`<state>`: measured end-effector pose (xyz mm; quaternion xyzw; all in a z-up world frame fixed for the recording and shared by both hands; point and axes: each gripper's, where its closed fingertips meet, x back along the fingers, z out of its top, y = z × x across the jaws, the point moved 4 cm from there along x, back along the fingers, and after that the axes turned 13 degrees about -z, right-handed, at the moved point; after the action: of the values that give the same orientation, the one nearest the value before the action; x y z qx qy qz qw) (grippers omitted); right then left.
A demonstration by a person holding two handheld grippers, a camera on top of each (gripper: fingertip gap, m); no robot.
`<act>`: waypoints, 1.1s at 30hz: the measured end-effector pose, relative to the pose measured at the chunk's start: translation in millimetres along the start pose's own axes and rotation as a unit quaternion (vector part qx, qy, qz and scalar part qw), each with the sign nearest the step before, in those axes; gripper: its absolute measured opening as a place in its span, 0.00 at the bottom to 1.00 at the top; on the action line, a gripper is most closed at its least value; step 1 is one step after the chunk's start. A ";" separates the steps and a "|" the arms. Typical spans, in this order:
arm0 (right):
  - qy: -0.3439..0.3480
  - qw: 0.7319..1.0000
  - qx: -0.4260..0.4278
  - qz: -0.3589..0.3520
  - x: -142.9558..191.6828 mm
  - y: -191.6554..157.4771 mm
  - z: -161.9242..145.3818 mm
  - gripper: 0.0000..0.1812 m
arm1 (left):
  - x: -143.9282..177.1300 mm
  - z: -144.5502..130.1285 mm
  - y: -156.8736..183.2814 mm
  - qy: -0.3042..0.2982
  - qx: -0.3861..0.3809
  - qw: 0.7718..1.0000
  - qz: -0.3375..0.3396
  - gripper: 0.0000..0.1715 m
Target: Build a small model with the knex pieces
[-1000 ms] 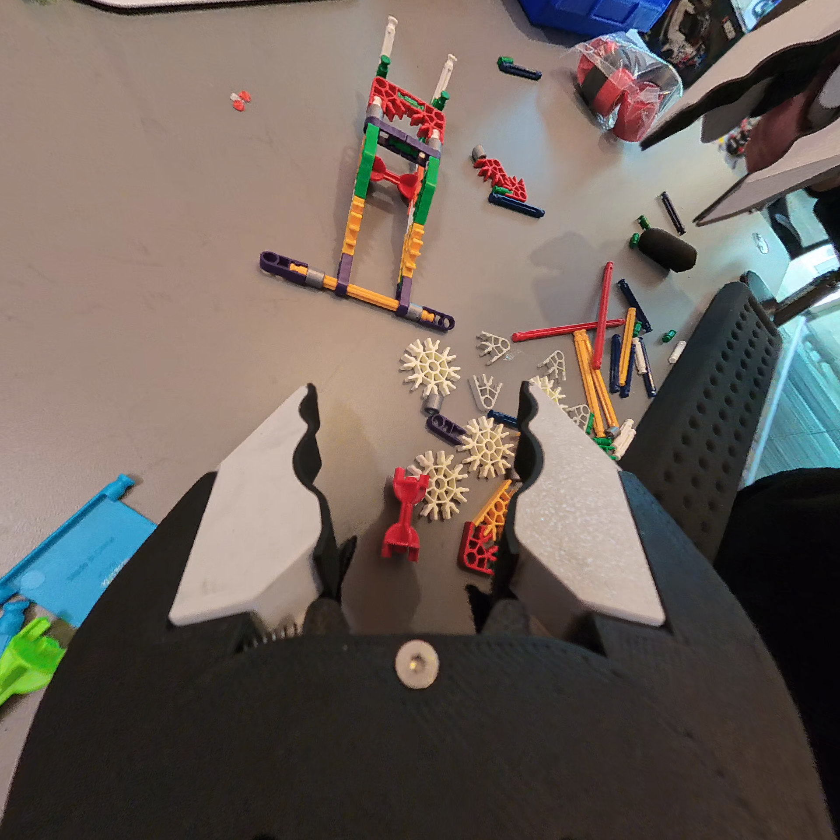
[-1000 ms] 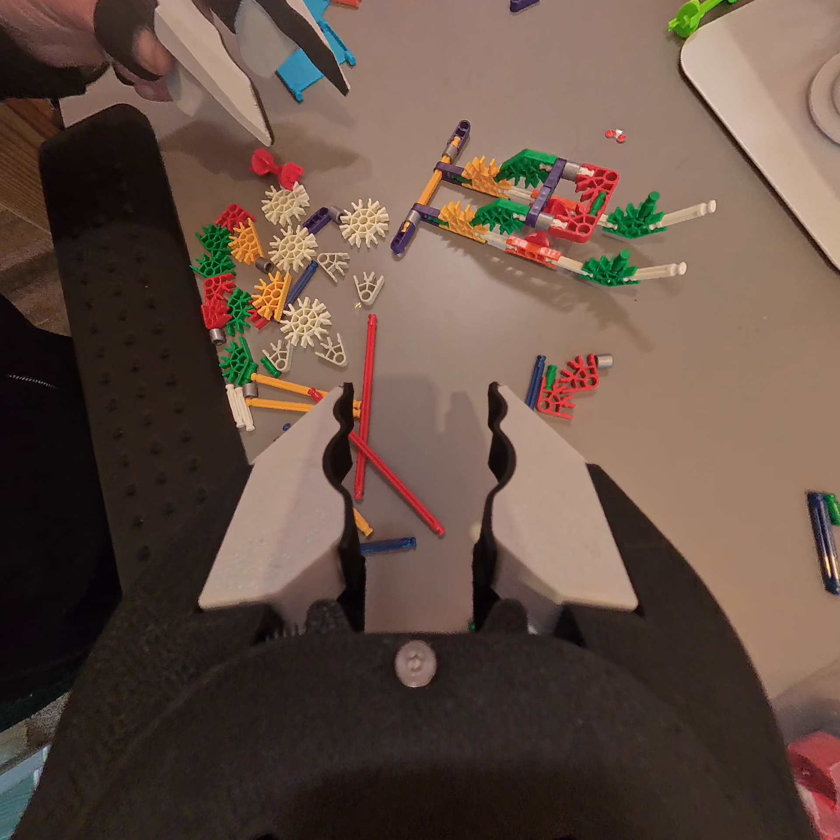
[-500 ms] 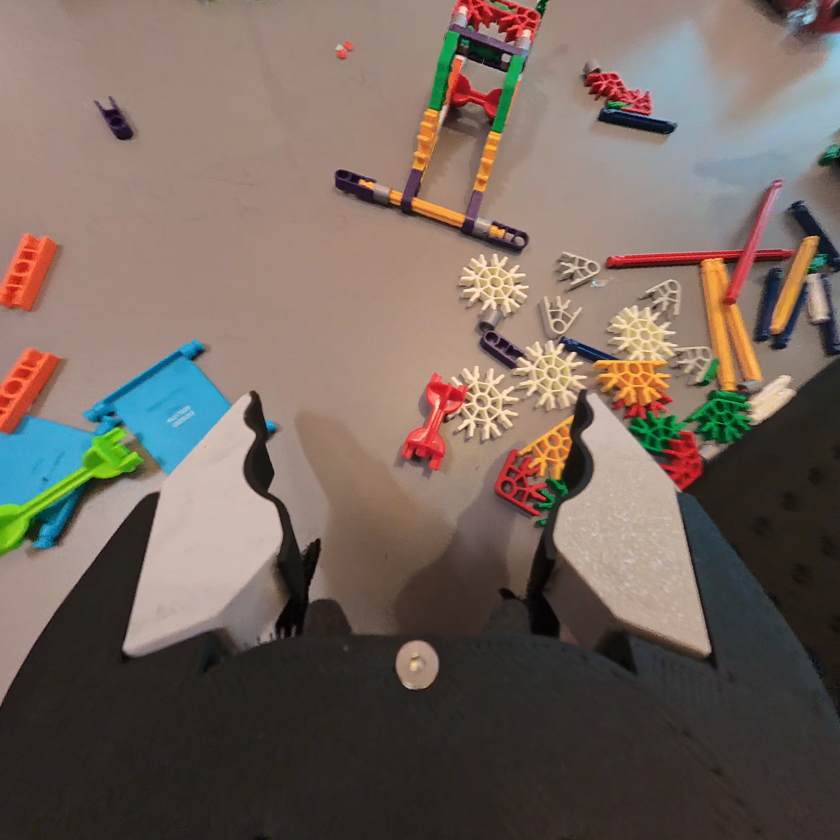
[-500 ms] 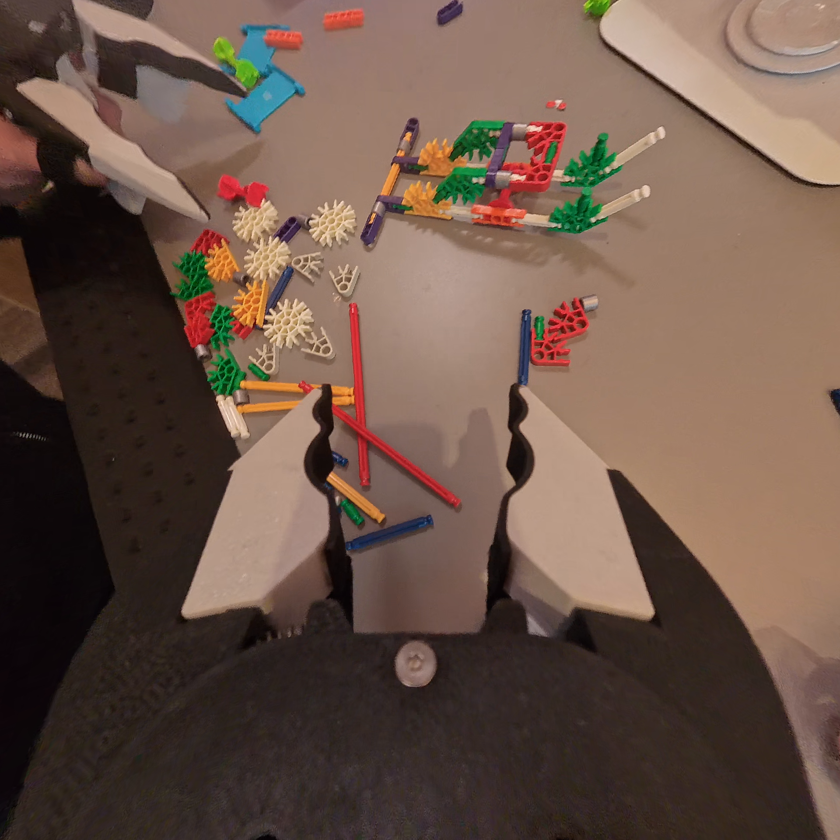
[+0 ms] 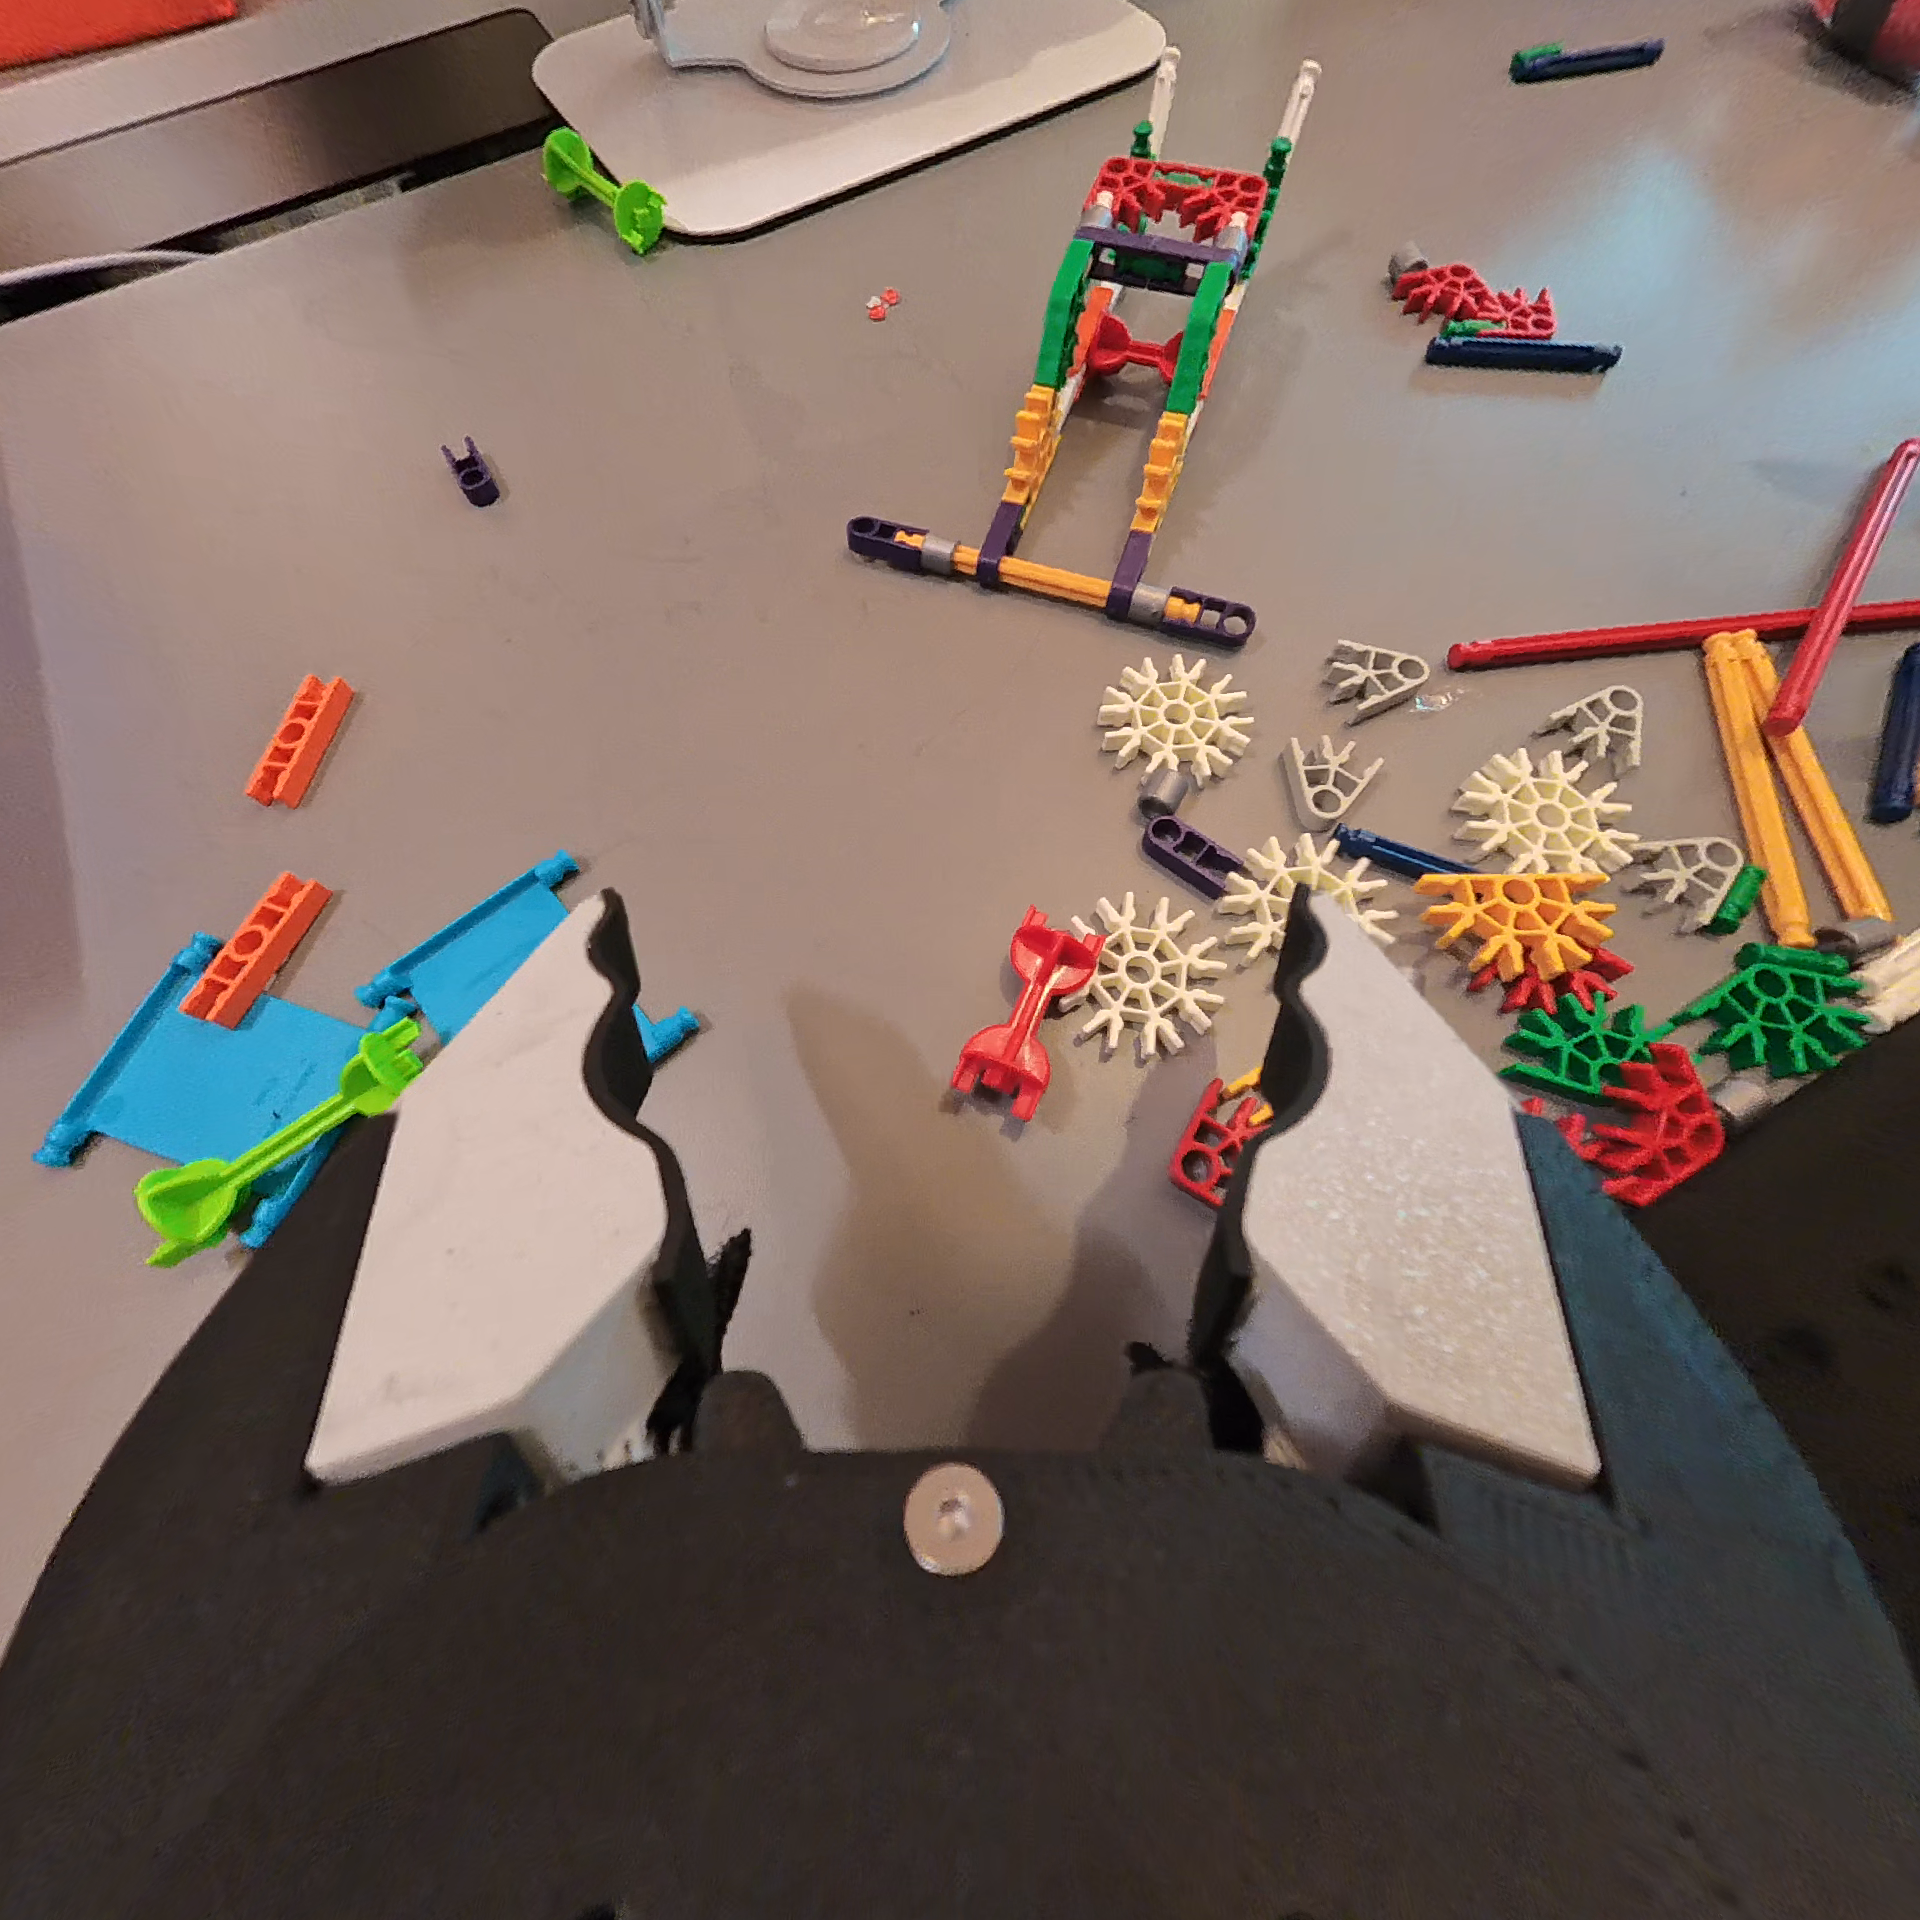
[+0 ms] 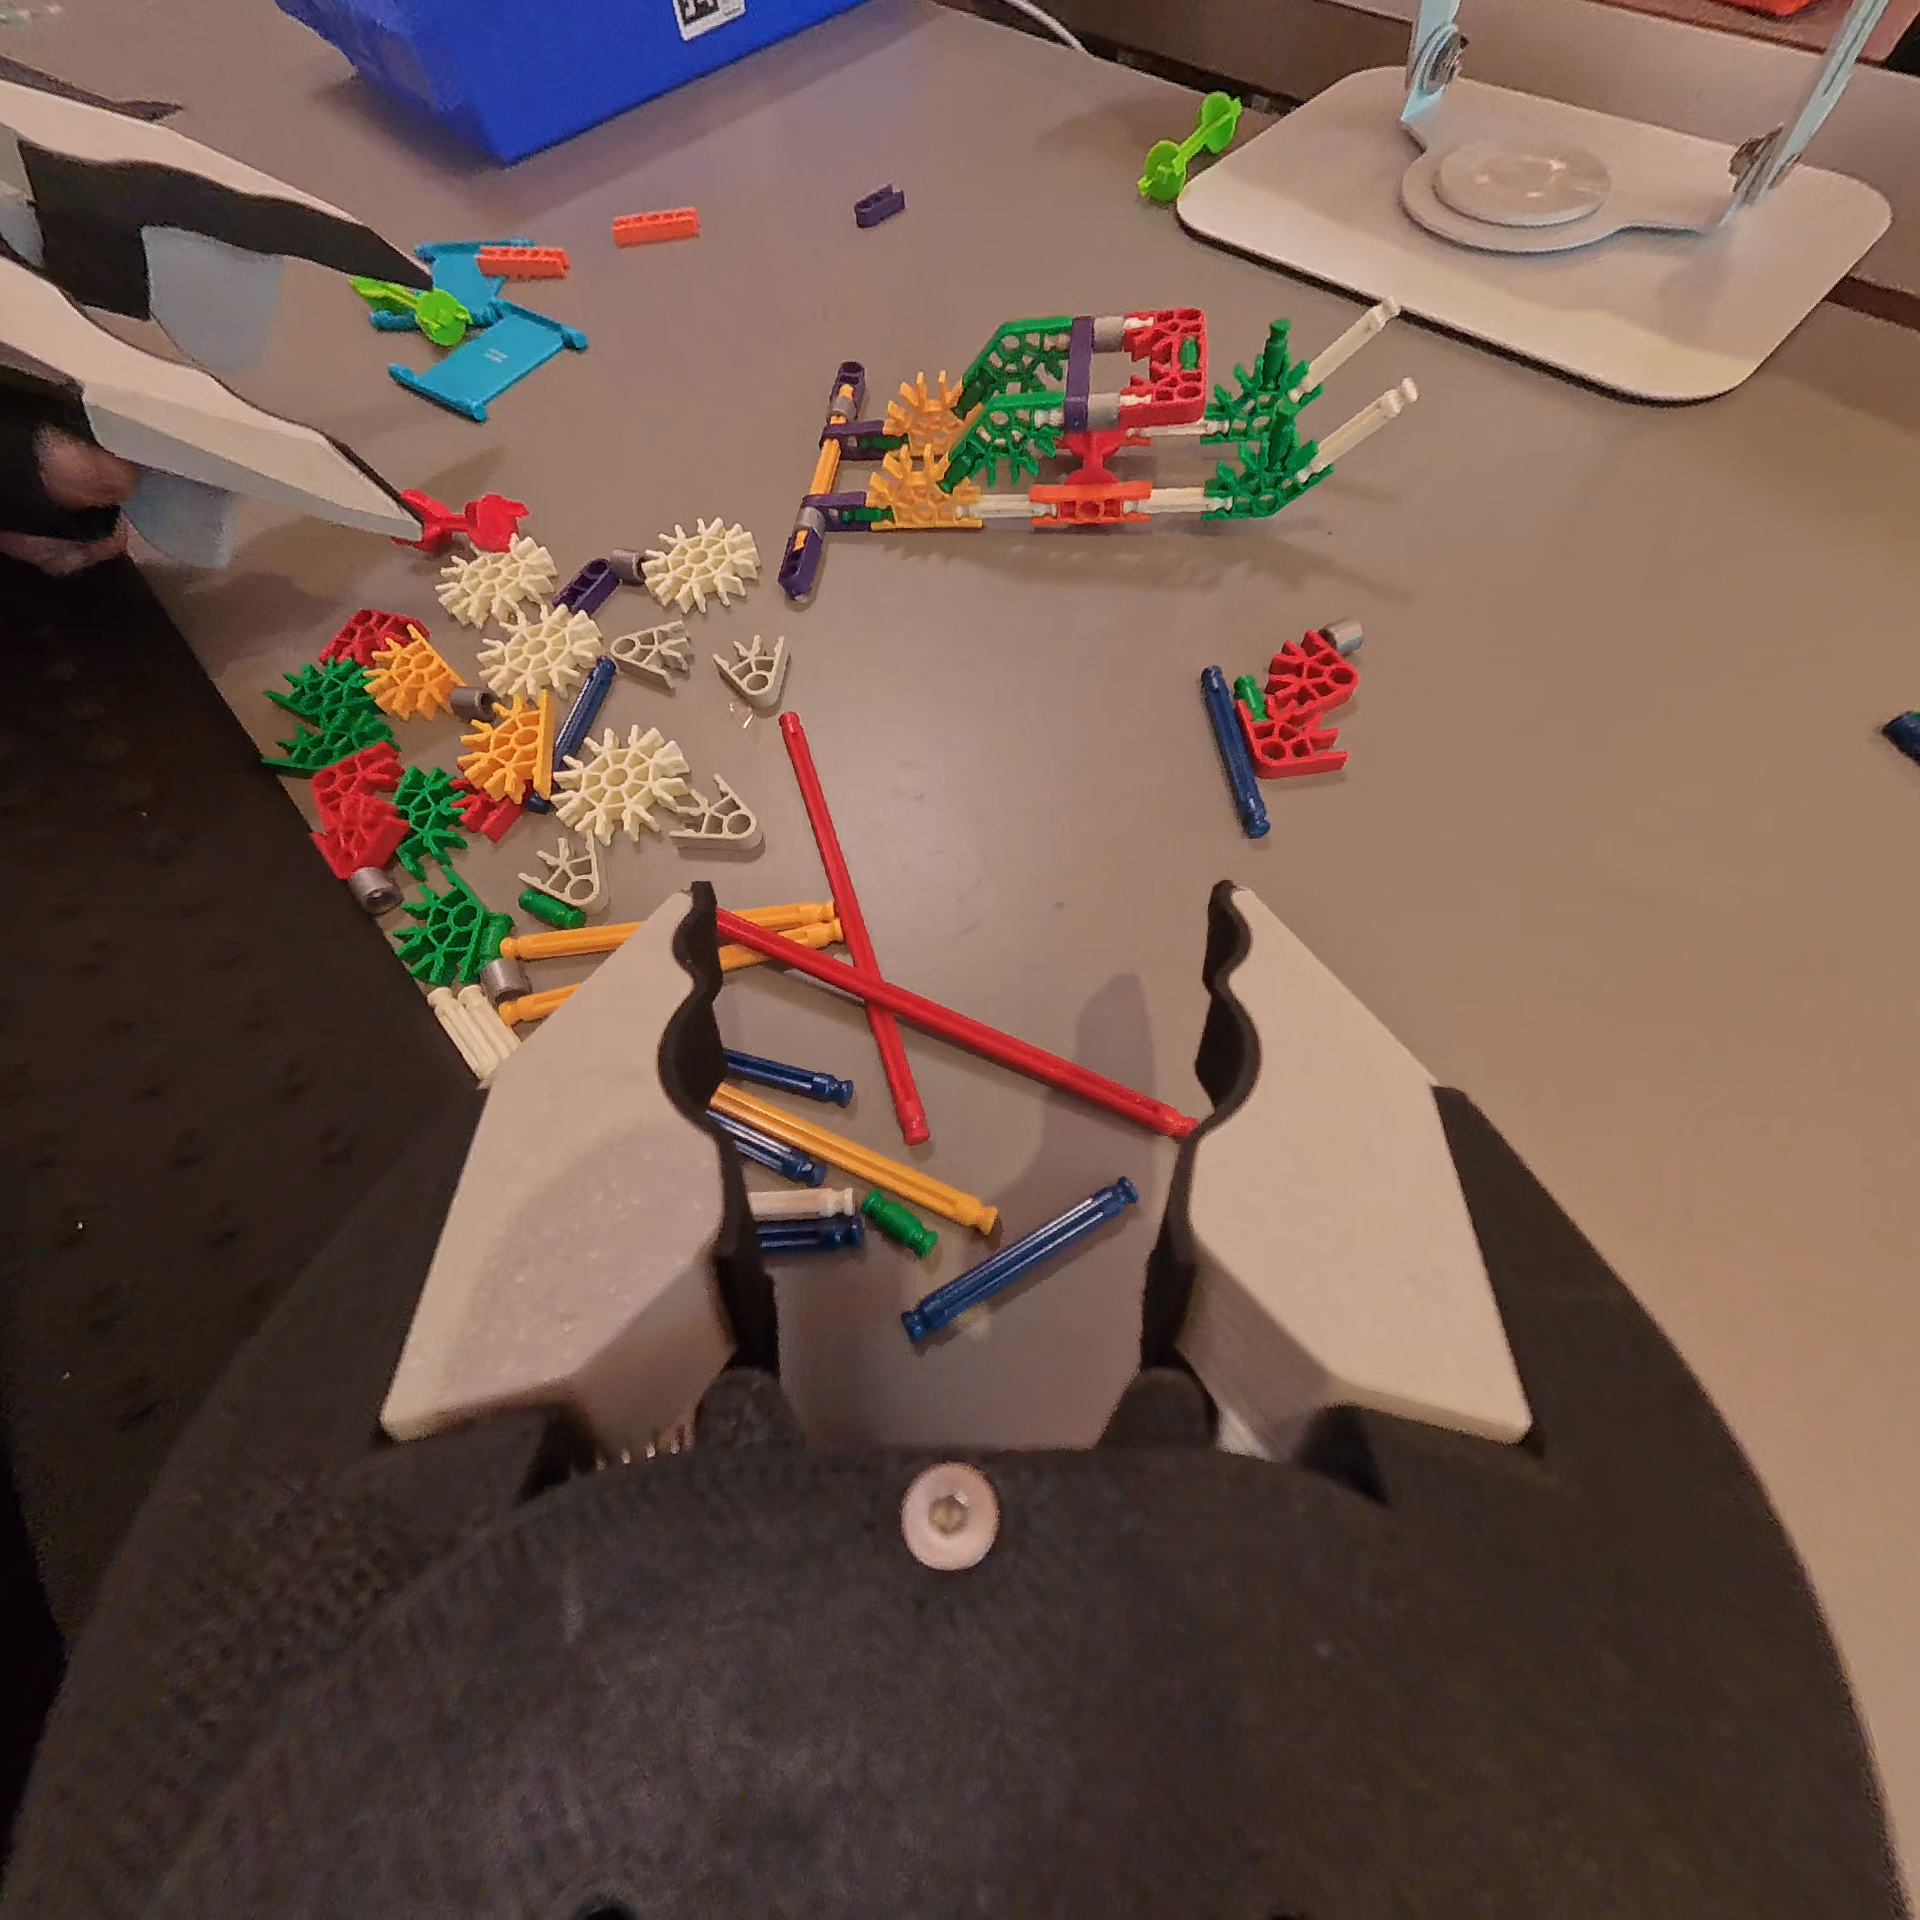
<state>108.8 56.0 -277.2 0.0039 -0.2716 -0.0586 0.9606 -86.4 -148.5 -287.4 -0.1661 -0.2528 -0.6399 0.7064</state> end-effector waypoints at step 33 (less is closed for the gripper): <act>-0.064 0.987 0.023 -0.144 52.9 232.8 8.6 0.00 | -45.0 121.3 85.9 0.068 -0.114 0.984 -0.115 0.50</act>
<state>174.9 281.4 -233.2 0.0616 -0.3300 -0.1903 0.9226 -21.5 -33.1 -206.2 -0.1719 -0.1469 -0.7513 0.6200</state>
